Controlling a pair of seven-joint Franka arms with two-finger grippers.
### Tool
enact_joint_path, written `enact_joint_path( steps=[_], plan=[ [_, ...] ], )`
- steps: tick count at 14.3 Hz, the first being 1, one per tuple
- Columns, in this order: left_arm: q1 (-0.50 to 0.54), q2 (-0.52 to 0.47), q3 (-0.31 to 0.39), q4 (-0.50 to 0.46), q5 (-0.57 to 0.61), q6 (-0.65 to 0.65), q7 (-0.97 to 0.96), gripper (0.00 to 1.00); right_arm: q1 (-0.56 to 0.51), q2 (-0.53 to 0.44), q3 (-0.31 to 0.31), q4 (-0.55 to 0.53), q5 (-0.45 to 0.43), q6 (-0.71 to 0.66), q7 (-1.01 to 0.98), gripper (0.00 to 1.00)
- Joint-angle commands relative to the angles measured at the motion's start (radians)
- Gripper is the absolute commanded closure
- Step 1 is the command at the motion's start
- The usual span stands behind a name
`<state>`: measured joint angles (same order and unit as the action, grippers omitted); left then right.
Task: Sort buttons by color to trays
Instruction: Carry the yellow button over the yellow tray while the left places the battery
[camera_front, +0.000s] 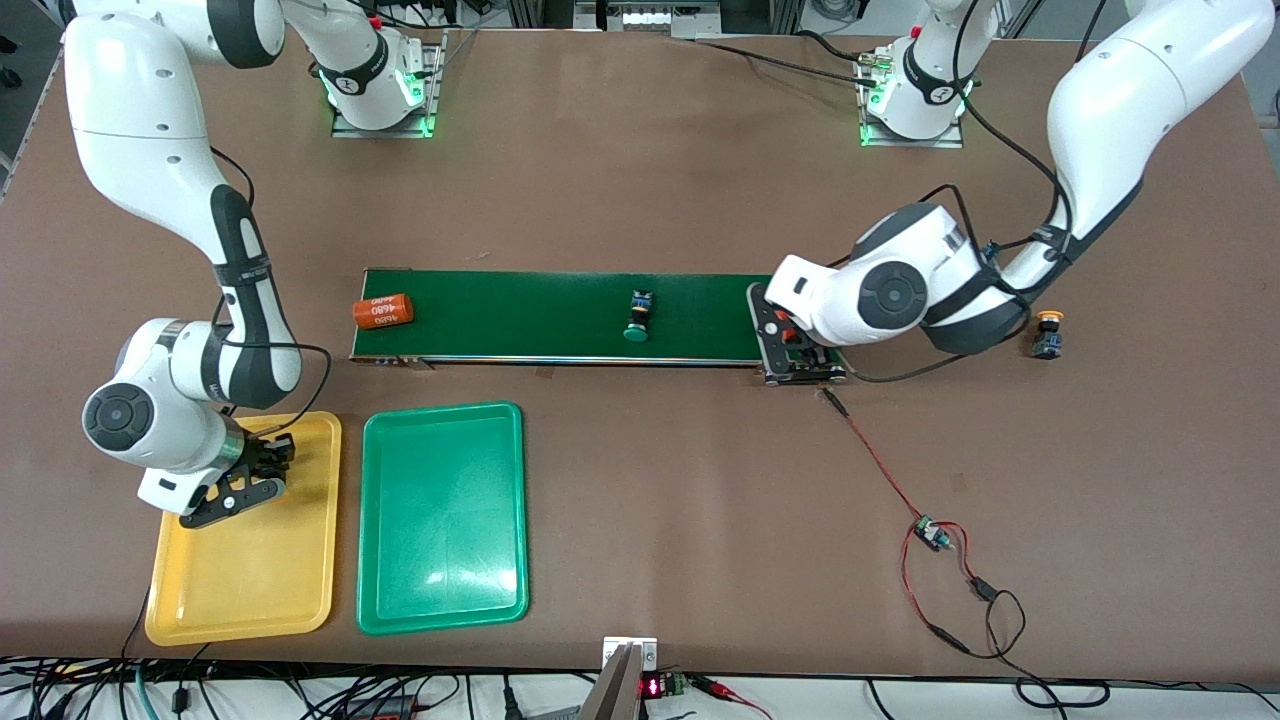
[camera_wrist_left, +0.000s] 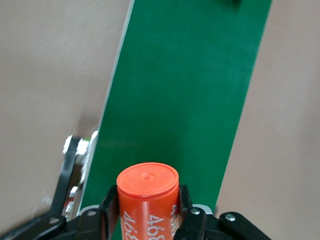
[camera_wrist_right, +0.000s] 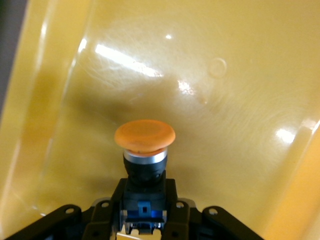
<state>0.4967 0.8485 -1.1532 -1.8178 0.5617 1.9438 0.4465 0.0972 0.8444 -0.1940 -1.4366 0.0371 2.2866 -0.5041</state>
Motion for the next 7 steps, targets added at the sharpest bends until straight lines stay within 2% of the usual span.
enact_joint_path(
  steps=[1, 2, 3, 4, 7],
  plan=[
    [-0.055, -0.008, 0.001, -0.005, 0.058, 0.017, 0.008, 0.76, -0.021, 0.024, 0.03, 0.053, 0.004, -0.009, -0.027, 0.78],
    [-0.056, -0.008, 0.003, -0.005, 0.058, 0.017, 0.008, 0.67, -0.016, 0.015, 0.028, 0.053, 0.038, -0.013, -0.016, 0.01],
    [-0.055, -0.006, 0.004, -0.005, 0.06, 0.015, 0.008, 0.4, -0.016, 0.002, 0.028, 0.053, 0.059, -0.027, -0.019, 0.0],
    [-0.053, -0.005, 0.004, -0.005, 0.06, 0.014, 0.02, 0.01, -0.004, -0.008, 0.03, 0.053, 0.058, -0.051, -0.021, 0.0],
    [-0.046, -0.012, -0.005, -0.001, 0.058, 0.006, 0.018, 0.0, 0.012, -0.06, 0.03, 0.051, 0.07, -0.168, 0.053, 0.0]
  ],
)
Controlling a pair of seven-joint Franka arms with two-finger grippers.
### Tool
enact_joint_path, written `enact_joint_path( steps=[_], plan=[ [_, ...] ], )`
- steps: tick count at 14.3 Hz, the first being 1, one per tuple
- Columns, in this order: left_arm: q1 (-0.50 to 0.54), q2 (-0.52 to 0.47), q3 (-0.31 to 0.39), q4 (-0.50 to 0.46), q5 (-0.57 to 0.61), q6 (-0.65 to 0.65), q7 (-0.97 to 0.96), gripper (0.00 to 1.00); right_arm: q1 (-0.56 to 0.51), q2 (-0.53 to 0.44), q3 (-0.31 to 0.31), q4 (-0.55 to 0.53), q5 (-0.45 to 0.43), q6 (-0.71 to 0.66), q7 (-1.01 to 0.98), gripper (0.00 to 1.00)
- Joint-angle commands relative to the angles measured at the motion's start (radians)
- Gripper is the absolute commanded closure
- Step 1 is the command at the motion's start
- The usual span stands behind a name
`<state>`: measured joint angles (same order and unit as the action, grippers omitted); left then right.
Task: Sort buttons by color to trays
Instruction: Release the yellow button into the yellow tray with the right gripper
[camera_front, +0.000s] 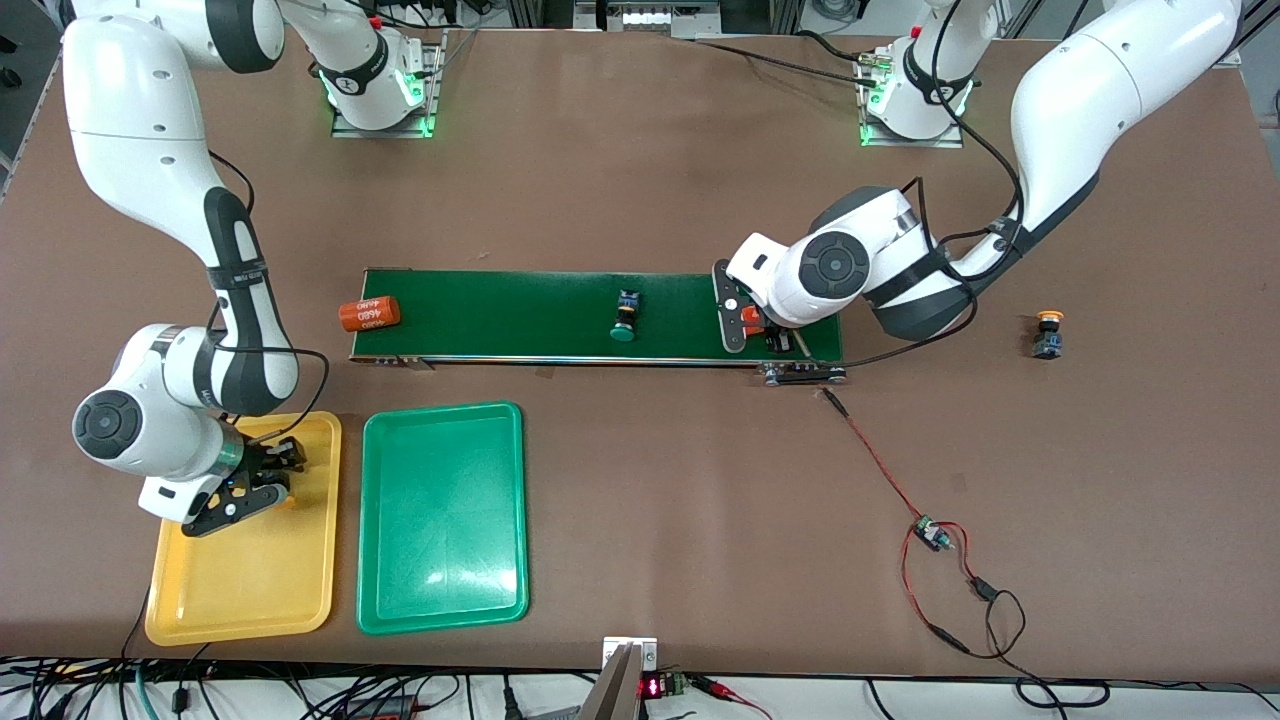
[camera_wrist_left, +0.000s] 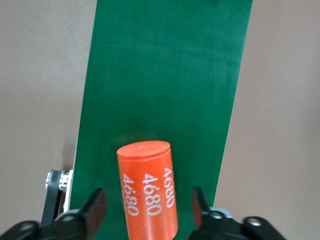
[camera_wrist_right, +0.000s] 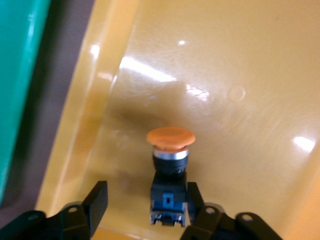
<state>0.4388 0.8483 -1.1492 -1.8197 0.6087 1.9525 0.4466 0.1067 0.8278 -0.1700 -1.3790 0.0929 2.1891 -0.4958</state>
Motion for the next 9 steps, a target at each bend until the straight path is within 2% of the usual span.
enact_joint_path(
  steps=[1, 5, 9],
  plan=[
    [0.02, -0.015, -0.017, 0.006, 0.011, -0.009, 0.018, 0.0, 0.007, -0.058, 0.007, -0.006, 0.014, -0.101, 0.08, 0.0],
    [0.153, -0.018, -0.15, 0.068, 0.01, -0.15, -0.057, 0.0, 0.045, -0.13, 0.02, -0.014, 0.028, -0.193, 0.105, 0.0],
    [0.164, -0.014, -0.164, 0.238, 0.006, -0.331, -0.241, 0.0, 0.125, -0.18, 0.021, -0.015, 0.037, -0.302, 0.313, 0.0]
  ],
)
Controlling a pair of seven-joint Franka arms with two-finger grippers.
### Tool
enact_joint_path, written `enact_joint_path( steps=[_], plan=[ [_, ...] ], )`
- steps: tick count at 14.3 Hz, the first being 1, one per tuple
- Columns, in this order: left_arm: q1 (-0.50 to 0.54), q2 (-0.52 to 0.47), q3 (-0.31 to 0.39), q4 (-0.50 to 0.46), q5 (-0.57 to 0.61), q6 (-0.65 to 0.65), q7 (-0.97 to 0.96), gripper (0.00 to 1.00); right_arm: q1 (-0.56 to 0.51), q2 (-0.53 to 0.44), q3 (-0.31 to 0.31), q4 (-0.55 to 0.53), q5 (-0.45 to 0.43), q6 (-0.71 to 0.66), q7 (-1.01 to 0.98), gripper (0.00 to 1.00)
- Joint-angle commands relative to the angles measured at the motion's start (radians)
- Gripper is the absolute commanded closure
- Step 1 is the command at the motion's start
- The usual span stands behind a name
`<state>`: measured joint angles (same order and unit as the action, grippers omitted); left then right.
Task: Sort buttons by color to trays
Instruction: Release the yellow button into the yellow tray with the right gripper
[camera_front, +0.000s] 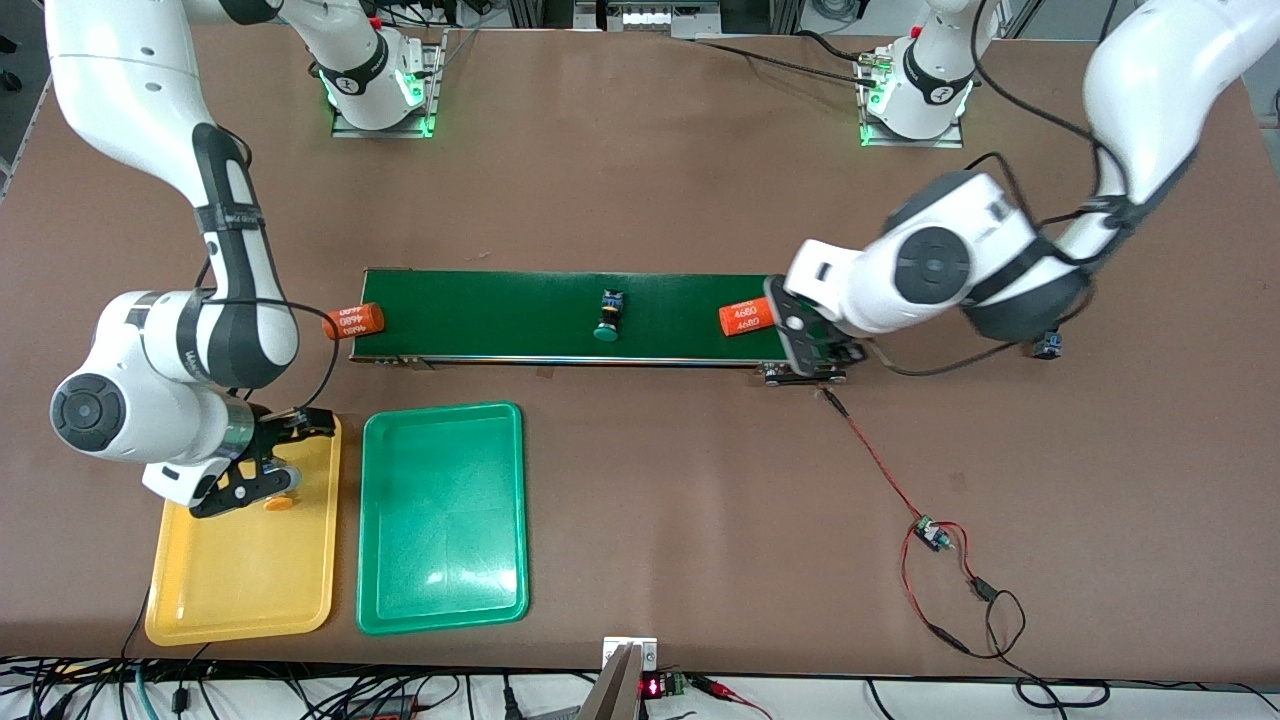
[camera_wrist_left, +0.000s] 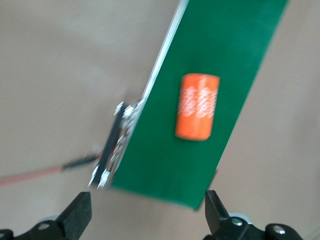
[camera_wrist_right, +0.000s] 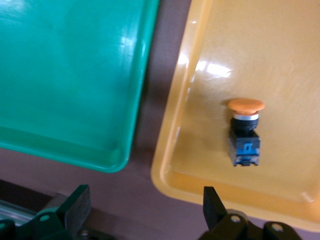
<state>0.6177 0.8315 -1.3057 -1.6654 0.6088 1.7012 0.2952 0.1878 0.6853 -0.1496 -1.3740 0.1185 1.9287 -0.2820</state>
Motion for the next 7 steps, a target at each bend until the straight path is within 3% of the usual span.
enact_joint_path(
  steps=[1, 7],
  plan=[
    [-0.015, 0.003, -0.006, 0.128, 0.002, -0.107, -0.114, 0.0, 0.08, -0.052, -0.001, -0.02, 0.012, -0.062, 0.177, 0.0],
    [-0.006, 0.0, 0.026, 0.343, 0.014, -0.297, -0.237, 0.0, 0.281, -0.064, -0.001, -0.022, 0.012, -0.151, 0.493, 0.0]
  ],
)
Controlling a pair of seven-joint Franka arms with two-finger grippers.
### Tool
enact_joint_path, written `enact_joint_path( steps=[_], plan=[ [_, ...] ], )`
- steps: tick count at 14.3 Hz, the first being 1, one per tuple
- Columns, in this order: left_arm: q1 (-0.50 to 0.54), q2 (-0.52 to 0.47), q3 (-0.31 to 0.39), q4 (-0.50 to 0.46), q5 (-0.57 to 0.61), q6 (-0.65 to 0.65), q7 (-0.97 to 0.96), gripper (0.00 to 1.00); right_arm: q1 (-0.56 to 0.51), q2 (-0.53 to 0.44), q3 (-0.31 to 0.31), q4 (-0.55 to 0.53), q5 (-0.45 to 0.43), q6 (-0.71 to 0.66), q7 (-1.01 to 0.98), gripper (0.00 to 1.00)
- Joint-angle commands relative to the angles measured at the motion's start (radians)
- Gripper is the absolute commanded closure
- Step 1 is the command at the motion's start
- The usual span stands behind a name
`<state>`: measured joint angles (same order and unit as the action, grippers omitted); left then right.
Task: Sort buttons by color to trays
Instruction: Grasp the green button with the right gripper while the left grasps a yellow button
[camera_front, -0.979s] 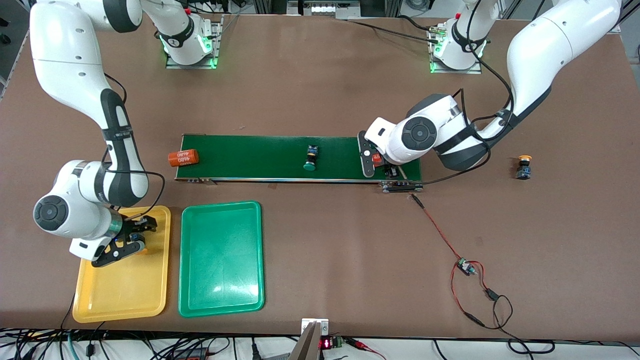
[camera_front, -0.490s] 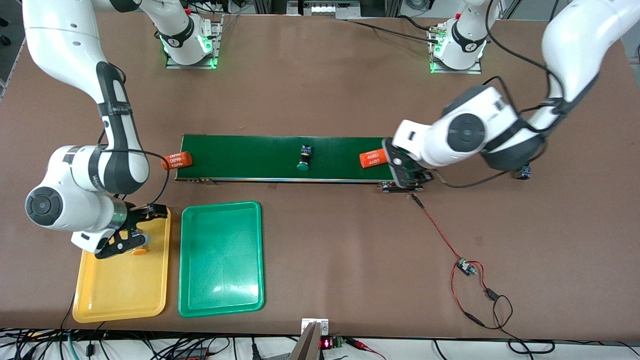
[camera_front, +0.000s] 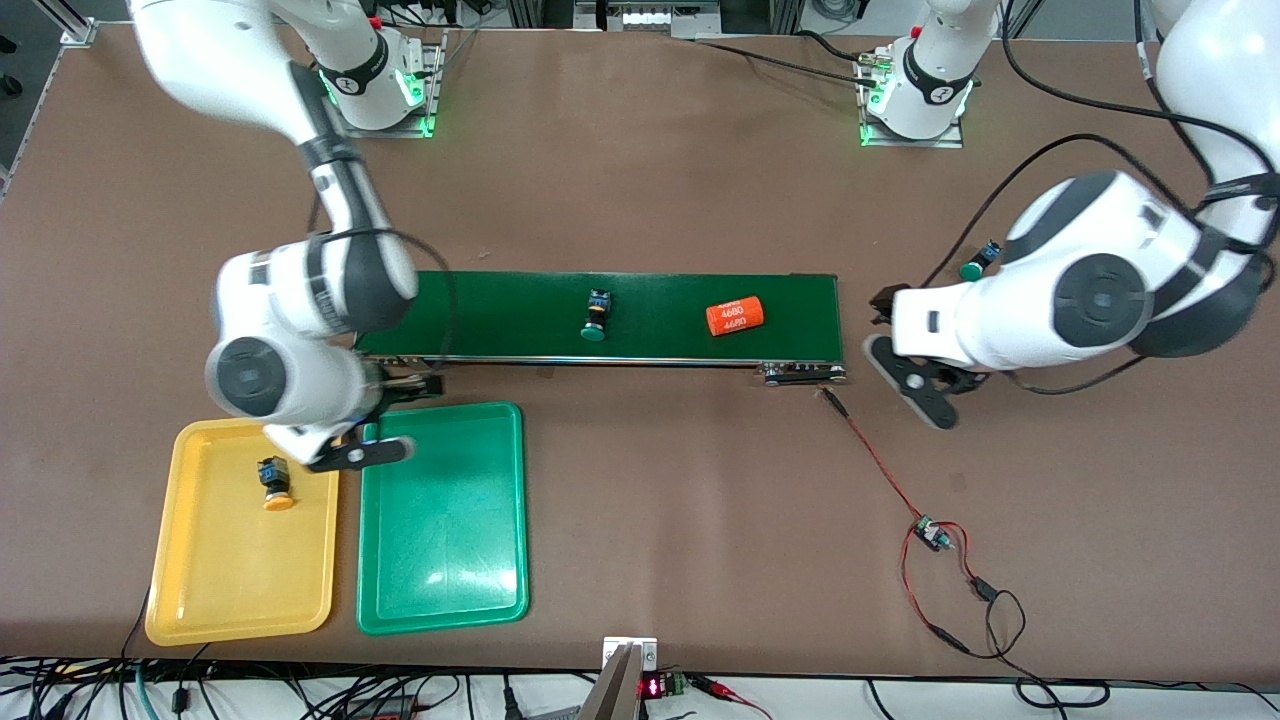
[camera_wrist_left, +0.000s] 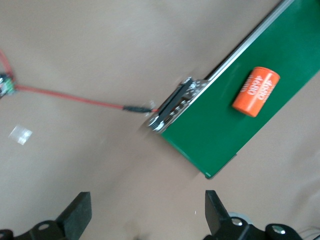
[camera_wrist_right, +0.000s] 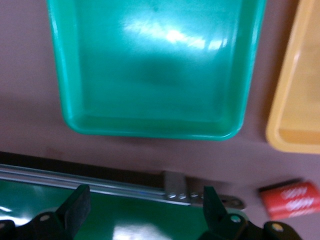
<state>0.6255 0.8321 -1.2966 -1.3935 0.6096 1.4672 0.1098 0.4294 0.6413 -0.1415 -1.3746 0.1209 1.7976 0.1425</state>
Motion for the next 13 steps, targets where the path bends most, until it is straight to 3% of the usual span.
enact_joint_path(
  steps=[1, 3, 6, 8, 11, 13],
  plan=[
    [-0.006, -0.001, 0.023, 0.076, 0.013, -0.083, -0.074, 0.0, 0.069, -0.022, -0.009, -0.023, 0.009, -0.021, 0.109, 0.0],
    [-0.003, -0.051, 0.124, 0.076, -0.004, -0.087, -0.075, 0.0, 0.15, -0.023, -0.01, -0.023, 0.009, -0.034, 0.228, 0.0],
    [-0.067, -0.151, 0.374, 0.073, -0.147, -0.076, -0.07, 0.0, 0.245, -0.025, -0.009, -0.023, 0.009, -0.035, 0.426, 0.0],
    [-0.127, -0.209, 0.573, 0.057, -0.249, 0.003, -0.07, 0.0, 0.307, -0.022, -0.009, -0.024, 0.011, -0.044, 0.515, 0.0],
    [-0.22, -0.258, 0.851, -0.033, -0.414, 0.113, -0.068, 0.0, 0.35, -0.02, -0.009, -0.061, 0.014, -0.006, 0.56, 0.0],
    [-0.291, -0.298, 0.975, -0.109, -0.43, 0.148, -0.068, 0.0, 0.36, -0.019, -0.007, -0.09, 0.025, 0.034, 0.577, 0.0]
  ],
)
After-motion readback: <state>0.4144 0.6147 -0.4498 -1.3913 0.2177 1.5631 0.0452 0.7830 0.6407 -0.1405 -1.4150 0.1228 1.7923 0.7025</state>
